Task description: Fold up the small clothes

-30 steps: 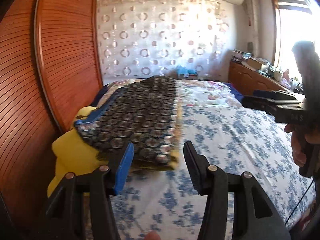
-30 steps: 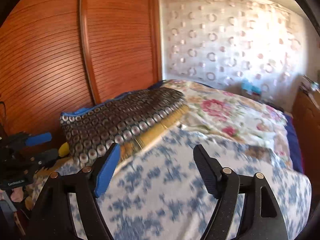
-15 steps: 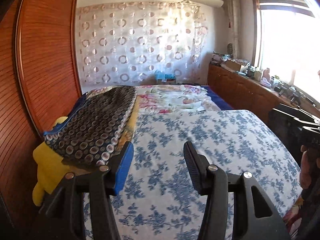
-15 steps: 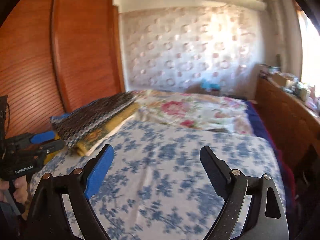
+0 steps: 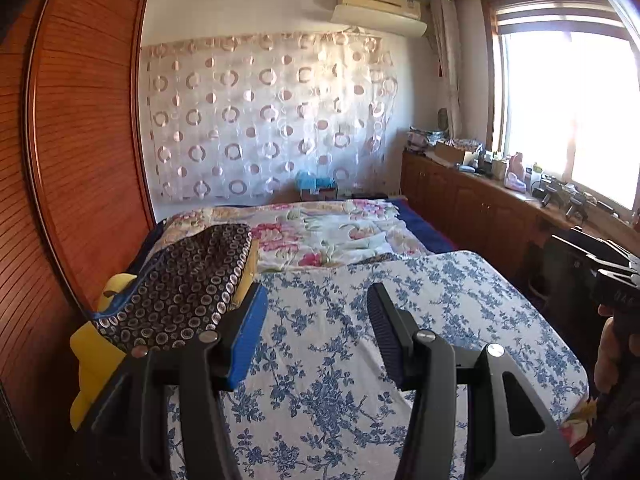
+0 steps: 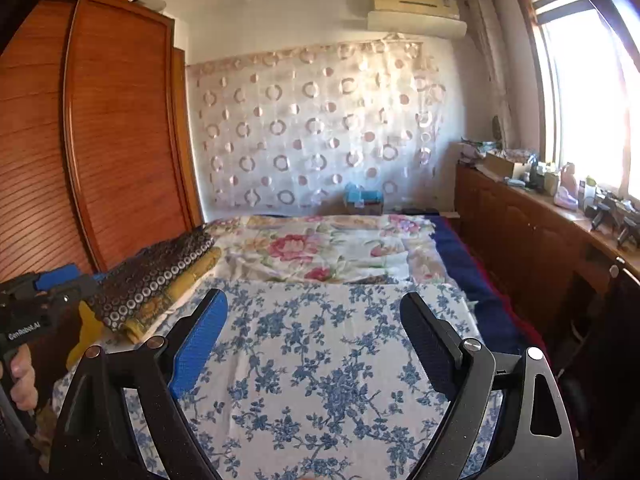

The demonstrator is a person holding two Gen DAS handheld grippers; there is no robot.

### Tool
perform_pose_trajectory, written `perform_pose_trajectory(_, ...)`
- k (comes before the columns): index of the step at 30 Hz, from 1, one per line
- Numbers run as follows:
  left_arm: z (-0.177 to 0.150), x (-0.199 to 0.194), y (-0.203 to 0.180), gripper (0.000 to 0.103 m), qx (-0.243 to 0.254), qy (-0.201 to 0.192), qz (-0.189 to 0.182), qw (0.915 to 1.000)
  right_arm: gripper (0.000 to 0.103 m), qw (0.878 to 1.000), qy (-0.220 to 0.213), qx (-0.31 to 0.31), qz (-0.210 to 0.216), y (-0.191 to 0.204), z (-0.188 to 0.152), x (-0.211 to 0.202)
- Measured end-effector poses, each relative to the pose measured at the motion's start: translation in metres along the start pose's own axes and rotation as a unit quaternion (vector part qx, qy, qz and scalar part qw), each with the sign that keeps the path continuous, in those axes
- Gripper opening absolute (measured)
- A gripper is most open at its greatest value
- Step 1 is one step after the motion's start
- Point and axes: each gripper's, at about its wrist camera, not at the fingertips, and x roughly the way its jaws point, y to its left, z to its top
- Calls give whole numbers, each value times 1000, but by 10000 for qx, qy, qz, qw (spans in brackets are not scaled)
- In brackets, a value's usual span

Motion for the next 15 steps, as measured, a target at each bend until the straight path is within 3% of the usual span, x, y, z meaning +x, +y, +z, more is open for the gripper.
perform_pose_trajectory(15, 3, -7, -2, 52, 23, -73, 44, 10000, 90, 9999, -124, 0, -117, -3, -1, -15)
